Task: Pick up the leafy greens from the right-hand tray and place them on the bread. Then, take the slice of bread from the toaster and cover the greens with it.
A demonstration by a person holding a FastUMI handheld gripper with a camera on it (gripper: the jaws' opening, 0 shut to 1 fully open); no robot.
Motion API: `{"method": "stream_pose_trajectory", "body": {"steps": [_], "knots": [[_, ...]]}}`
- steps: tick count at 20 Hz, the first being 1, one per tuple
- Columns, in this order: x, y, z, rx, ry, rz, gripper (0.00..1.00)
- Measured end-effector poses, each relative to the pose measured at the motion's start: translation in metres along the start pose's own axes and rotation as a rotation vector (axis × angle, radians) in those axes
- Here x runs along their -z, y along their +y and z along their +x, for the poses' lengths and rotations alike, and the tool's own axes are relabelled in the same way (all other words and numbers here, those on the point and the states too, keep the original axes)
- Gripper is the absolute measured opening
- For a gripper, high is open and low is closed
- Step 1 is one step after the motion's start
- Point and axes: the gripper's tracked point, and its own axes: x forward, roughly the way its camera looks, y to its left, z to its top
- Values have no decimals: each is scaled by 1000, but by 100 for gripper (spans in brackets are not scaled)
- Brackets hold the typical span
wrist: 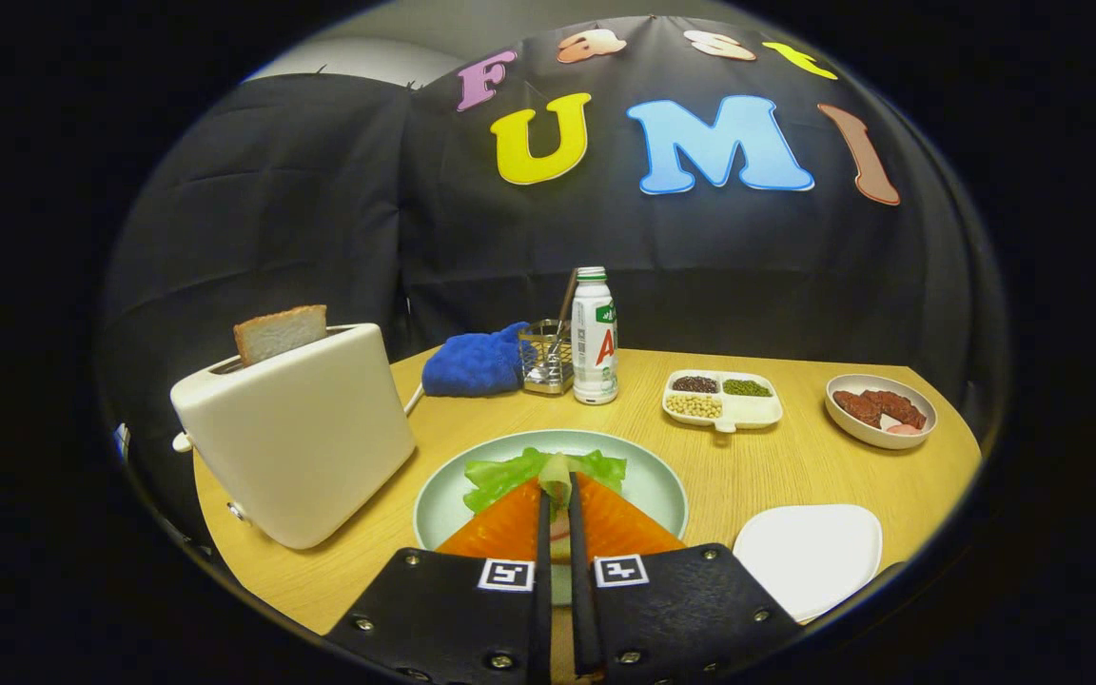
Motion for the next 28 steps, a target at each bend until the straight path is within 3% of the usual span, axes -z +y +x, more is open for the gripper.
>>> {"method": "stream_pose_trajectory", "body": {"steps": [1, 3, 5, 6, 8, 17, 28], "knots": [[0, -1, -1, -1, 2, 3, 9], [2, -5, -6, 11, 9, -9, 26], [2, -9, -9, 23, 1, -32, 53], [1, -11, -13, 29, -8, -35, 73], [-2, -12, -20, 35, -30, -35, 85], [-38, 17, -67, 44, -182, -24, 85], [-81, 106, -78, -13, -256, -5, 87]]}}
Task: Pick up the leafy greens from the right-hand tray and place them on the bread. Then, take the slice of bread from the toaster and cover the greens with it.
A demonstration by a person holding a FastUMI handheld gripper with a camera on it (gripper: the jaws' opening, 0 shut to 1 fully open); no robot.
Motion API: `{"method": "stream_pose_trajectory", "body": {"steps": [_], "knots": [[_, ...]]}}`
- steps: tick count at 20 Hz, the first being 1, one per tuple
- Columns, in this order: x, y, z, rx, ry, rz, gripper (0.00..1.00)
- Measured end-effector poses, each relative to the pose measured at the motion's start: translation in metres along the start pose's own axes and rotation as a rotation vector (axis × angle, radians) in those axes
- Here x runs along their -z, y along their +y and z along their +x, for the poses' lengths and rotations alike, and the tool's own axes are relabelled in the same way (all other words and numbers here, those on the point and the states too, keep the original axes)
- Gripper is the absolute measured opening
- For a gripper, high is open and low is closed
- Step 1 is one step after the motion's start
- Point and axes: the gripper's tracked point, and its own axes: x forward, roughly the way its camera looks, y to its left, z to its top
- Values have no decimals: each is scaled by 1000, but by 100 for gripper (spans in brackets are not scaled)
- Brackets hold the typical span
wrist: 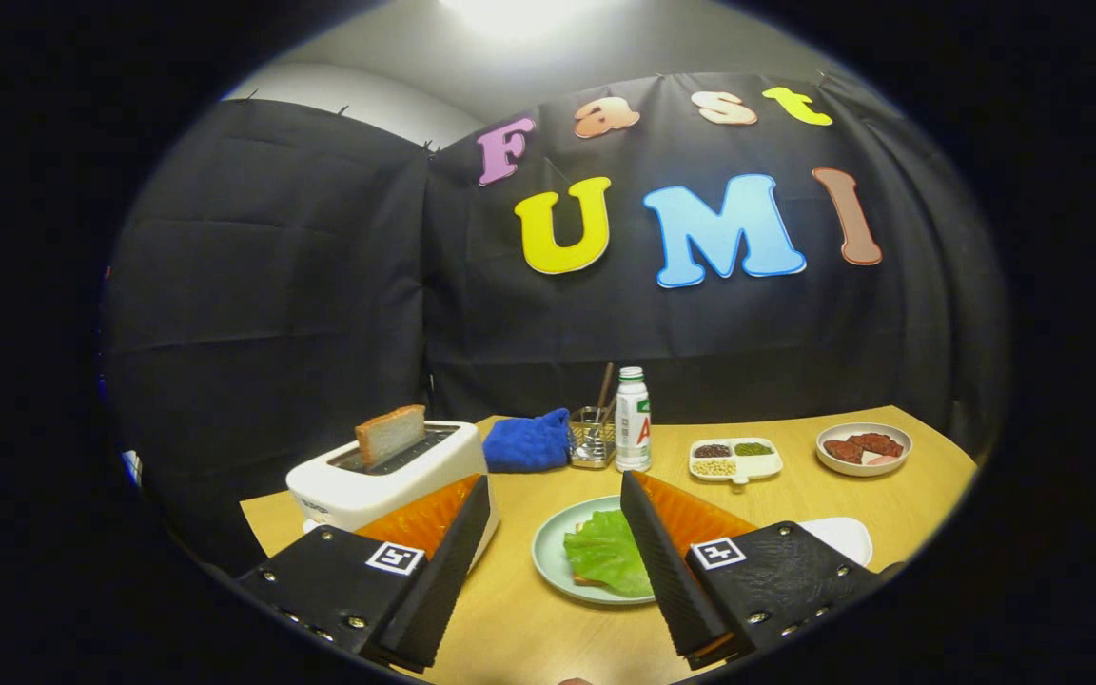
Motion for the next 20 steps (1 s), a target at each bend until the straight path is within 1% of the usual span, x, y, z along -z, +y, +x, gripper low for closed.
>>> {"method": "stream_pose_trajectory", "body": {"steps": [4, 9, 17, 20], "knots": [[-10, 41, 2, -62, -22, -66, 87], [-8, 82, 16, -105, -2, -51, 87], [1, 134, 57, -128, 40, -83, 87], [3, 141, 72, -103, 50, -90, 86]]}}
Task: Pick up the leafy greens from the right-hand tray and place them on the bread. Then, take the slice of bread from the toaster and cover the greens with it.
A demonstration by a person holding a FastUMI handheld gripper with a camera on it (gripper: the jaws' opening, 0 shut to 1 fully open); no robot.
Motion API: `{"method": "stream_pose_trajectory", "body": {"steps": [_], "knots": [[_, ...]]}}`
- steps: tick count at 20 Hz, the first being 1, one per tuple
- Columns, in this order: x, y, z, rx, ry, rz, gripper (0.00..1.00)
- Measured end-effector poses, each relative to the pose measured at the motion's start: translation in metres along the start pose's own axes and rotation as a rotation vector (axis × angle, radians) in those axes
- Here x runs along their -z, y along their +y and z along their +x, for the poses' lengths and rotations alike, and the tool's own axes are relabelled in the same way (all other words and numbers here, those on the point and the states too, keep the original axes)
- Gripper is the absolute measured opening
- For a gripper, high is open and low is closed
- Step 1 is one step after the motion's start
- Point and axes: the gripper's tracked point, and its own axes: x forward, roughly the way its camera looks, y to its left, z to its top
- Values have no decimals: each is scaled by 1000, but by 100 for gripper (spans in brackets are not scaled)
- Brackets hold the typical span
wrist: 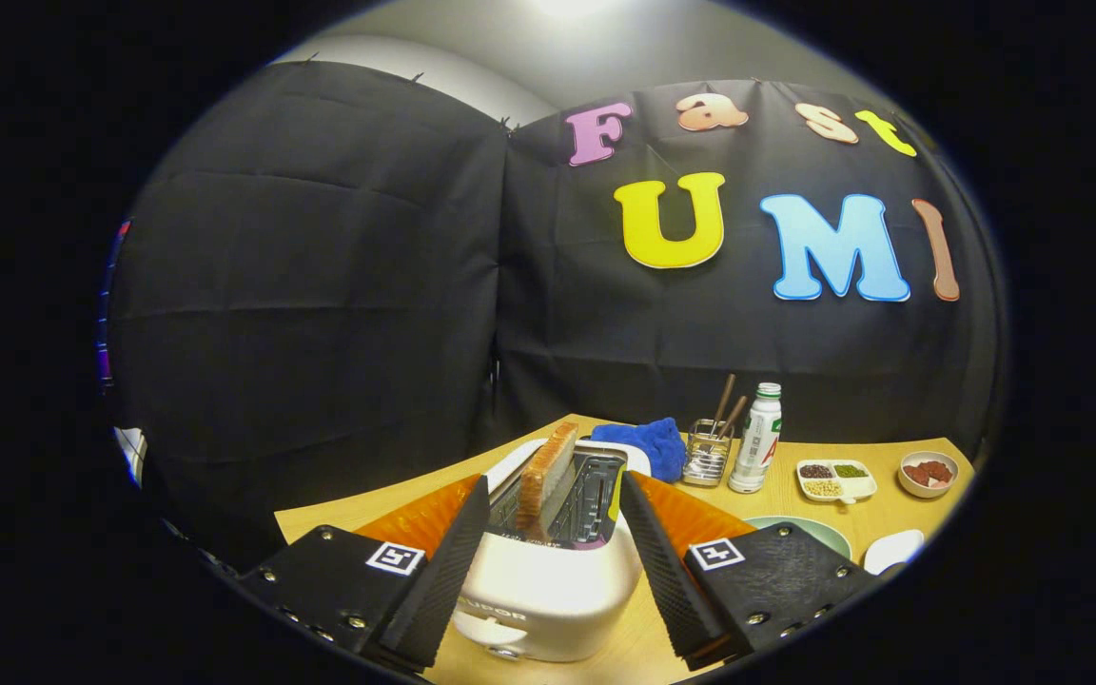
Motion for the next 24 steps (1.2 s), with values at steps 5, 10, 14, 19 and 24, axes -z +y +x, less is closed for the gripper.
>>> {"method": "stream_pose_trajectory", "body": {"steps": [5, 10, 14, 19, 24], "knots": [[3, 7, 28, 38, 25, 7, 83], [14, 9, 46, 74, 81, 22, 49], [7, 13, 48, 63, 66, 57, 23], [9, 13, 42, 37, 65, 60, 5], [-6, 10, 38, 19, 36, 76, 5]]}}
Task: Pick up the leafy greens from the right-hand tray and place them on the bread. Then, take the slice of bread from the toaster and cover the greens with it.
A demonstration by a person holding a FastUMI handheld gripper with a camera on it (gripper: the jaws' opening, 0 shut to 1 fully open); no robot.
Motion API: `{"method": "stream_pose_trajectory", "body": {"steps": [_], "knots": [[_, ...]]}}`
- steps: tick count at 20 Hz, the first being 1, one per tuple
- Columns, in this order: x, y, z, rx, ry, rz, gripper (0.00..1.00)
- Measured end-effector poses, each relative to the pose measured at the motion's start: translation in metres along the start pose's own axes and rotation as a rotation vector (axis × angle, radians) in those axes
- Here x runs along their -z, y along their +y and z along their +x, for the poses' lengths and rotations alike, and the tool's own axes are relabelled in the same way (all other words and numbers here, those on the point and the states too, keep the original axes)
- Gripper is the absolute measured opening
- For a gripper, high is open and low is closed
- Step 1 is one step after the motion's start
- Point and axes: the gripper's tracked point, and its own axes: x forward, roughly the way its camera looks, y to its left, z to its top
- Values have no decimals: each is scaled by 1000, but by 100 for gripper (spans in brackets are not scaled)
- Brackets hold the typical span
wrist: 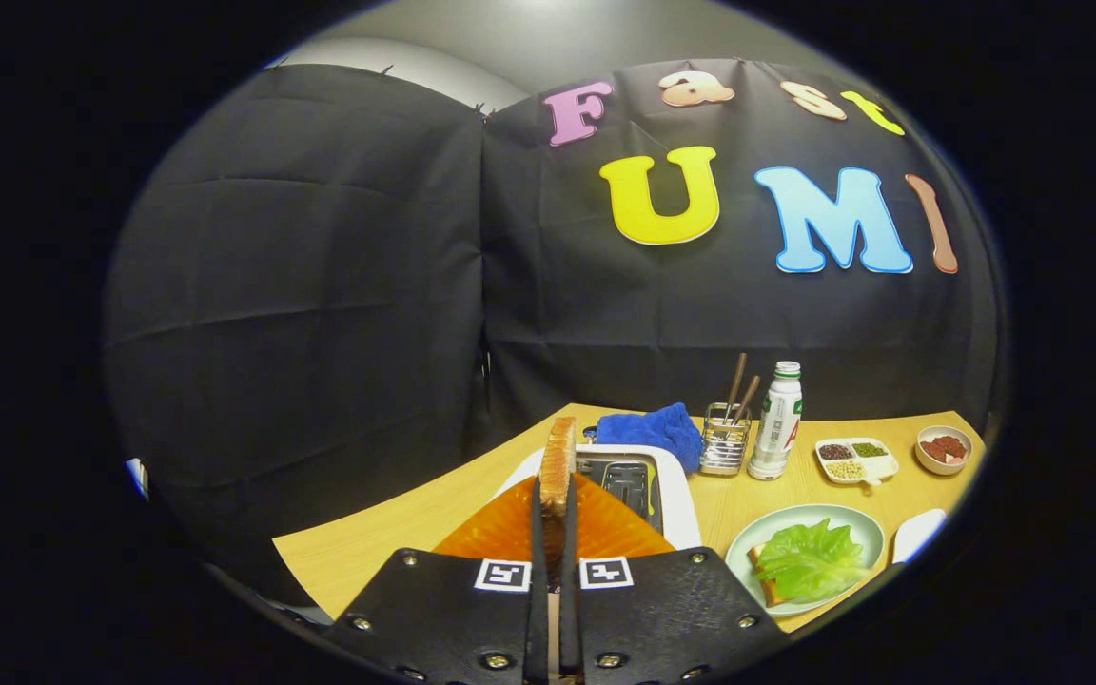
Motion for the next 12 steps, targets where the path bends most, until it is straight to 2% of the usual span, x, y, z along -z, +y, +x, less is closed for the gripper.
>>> {"method": "stream_pose_trajectory", "body": {"steps": [12], "knots": [[-54, -16, -32, -59, -46, 15, 5]]}}
